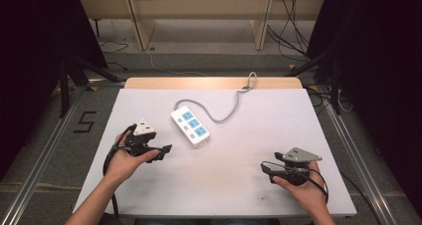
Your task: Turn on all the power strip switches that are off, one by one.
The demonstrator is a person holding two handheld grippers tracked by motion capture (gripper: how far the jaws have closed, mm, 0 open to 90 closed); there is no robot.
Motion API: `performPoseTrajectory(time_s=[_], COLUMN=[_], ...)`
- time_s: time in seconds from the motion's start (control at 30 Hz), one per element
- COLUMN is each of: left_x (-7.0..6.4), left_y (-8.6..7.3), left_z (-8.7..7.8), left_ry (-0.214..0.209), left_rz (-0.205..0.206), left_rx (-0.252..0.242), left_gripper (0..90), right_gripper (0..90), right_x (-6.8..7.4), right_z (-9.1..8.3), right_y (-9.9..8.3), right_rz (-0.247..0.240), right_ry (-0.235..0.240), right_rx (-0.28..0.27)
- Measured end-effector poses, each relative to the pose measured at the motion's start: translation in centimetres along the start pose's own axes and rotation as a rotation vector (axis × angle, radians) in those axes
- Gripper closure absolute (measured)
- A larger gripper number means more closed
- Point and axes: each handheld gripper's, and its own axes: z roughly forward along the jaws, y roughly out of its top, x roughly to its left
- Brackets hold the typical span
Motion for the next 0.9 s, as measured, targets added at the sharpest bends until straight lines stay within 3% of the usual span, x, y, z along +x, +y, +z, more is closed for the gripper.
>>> performPoseTrajectory(time_s=[0.9], left_x=[1.6], left_y=[-3.3], left_z=[-2.2], left_ry=[0.004], left_rz=[-0.015], left_rx=[0.013], left_gripper=[20.8], right_gripper=[31.4], right_x=[-0.2], right_z=[-0.2], right_y=[-0.2], right_rz=[0.001], right_ry=[0.002], right_rx=[0.011])
